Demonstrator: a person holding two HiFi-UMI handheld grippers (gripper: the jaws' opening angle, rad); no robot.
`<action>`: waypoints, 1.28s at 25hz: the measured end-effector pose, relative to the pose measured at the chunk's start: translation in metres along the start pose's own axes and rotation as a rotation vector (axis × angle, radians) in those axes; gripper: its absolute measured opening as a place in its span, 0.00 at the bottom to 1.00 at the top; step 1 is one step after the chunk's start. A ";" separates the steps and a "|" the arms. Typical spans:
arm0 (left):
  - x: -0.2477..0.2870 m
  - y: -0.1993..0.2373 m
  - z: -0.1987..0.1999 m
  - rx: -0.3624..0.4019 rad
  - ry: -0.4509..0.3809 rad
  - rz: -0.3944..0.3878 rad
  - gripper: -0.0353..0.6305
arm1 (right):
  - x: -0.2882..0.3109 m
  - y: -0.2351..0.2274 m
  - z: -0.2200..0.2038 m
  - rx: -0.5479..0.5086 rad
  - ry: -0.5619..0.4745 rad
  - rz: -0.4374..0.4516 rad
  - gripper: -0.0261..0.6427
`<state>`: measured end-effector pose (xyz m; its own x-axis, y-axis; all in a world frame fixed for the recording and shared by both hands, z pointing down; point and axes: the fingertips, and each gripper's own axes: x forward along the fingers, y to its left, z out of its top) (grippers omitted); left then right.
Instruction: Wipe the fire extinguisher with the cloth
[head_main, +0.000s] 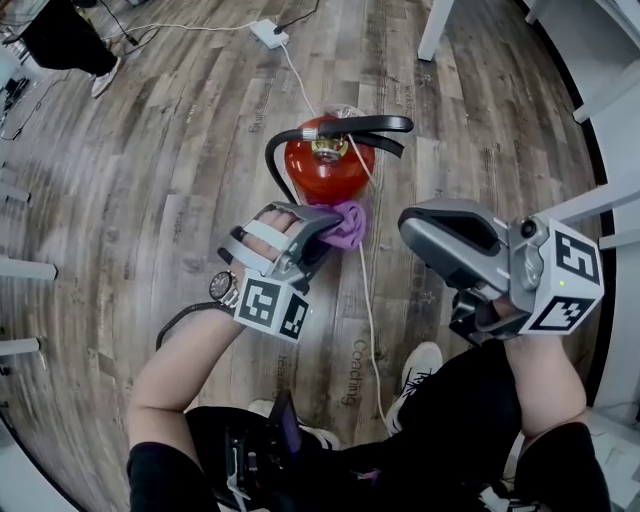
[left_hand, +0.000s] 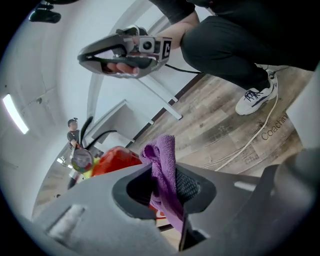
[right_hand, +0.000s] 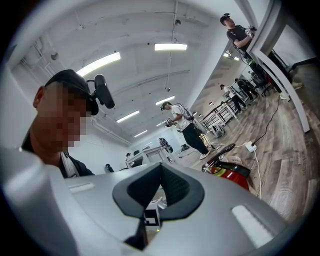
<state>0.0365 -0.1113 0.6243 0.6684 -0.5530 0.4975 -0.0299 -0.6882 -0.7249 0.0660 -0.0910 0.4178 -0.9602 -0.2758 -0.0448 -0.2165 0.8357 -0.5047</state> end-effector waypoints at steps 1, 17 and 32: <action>0.007 -0.007 -0.005 -0.010 0.010 -0.015 0.18 | 0.001 0.000 0.000 0.001 0.001 0.003 0.04; 0.118 -0.183 -0.129 -0.044 0.280 -0.357 0.18 | 0.006 -0.017 -0.002 0.038 0.010 0.010 0.04; 0.114 -0.191 -0.139 -0.250 0.274 -0.379 0.18 | 0.005 -0.037 -0.010 0.066 0.034 -0.032 0.04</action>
<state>0.0157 -0.1083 0.8856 0.4487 -0.3229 0.8333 -0.0222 -0.9362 -0.3508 0.0677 -0.1180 0.4445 -0.9587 -0.2843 0.0009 -0.2358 0.7934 -0.5612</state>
